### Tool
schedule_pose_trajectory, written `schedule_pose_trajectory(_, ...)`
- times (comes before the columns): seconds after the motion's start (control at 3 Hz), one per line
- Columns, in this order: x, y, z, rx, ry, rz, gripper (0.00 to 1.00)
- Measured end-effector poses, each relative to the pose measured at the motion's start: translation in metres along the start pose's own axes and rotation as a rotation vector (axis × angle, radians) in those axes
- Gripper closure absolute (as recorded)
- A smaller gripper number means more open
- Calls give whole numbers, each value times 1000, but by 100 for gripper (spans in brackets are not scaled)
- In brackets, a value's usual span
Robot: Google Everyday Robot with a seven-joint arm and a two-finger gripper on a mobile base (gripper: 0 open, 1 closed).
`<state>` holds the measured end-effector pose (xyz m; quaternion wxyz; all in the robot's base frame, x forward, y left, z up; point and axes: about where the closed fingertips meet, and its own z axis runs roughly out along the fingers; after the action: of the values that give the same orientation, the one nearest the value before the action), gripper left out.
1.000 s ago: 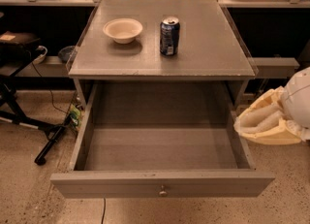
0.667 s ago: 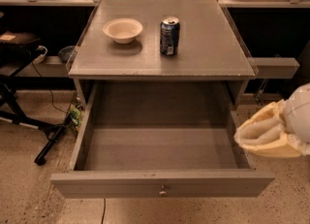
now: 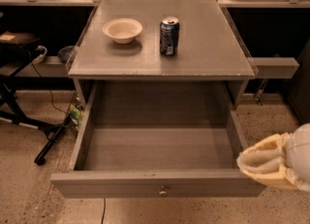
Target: Close top drawer
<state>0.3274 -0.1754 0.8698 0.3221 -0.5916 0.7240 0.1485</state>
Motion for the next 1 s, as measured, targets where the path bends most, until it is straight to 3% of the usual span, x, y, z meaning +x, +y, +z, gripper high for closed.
schedule_pose_trajectory(0.33,18,4,11,90,67,37,100)
schedule_pose_trajectory(1.0,40,17,30,62,81,52,100)
